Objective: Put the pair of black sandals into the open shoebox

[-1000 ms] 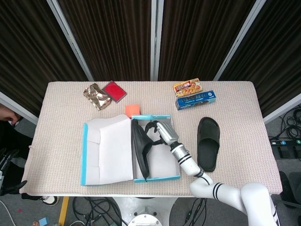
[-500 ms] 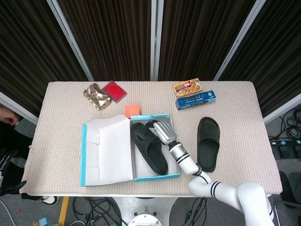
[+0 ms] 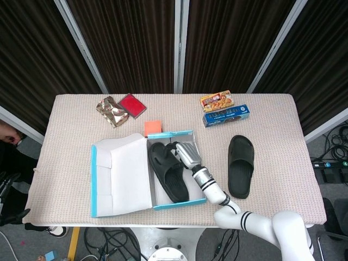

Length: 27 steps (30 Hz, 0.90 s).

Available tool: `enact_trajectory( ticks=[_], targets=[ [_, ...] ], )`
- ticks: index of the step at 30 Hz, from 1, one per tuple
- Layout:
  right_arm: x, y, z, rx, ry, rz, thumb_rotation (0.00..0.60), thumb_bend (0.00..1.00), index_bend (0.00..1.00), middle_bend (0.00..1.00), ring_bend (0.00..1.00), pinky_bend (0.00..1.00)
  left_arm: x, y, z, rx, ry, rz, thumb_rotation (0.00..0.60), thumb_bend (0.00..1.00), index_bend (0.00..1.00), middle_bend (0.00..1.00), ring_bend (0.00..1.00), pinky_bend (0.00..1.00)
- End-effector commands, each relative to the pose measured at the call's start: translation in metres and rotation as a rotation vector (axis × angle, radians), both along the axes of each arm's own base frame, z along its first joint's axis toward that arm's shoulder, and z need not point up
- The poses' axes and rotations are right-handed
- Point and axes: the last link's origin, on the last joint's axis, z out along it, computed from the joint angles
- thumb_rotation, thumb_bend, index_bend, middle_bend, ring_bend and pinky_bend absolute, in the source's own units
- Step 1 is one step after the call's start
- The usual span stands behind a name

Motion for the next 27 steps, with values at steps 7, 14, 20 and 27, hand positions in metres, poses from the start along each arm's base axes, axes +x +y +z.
enact_trajectory(
  ticks=[7,14,20,27],
  targets=[
    [-0.002,-0.002,0.018,0.054,-0.017,0.009,0.600,0.00,0.30,0.32,0.17,0.36,0.001,-0.001,-0.001,-0.003,0.001,-0.004,0.600,0.07,0.11,0.14,0.00,0.09],
    [-0.006,-0.001,0.030,0.083,0.037,0.036,0.600,0.00,0.12,0.21,0.03,0.24,0.003,0.000,-0.002,-0.007,-0.002,-0.009,0.600,0.07,0.11,0.14,0.00,0.09],
    [0.000,-0.001,0.055,0.062,-0.022,0.033,0.600,0.00,0.11,0.19,0.02,0.24,0.006,0.001,-0.002,-0.007,0.002,-0.014,0.600,0.07,0.11,0.14,0.00,0.09],
    [0.005,-0.003,0.104,0.042,-0.092,0.015,0.600,0.00,0.11,0.19,0.02,0.24,0.011,0.000,-0.003,-0.007,0.001,-0.024,0.600,0.07,0.11,0.14,0.00,0.09]
  ],
)
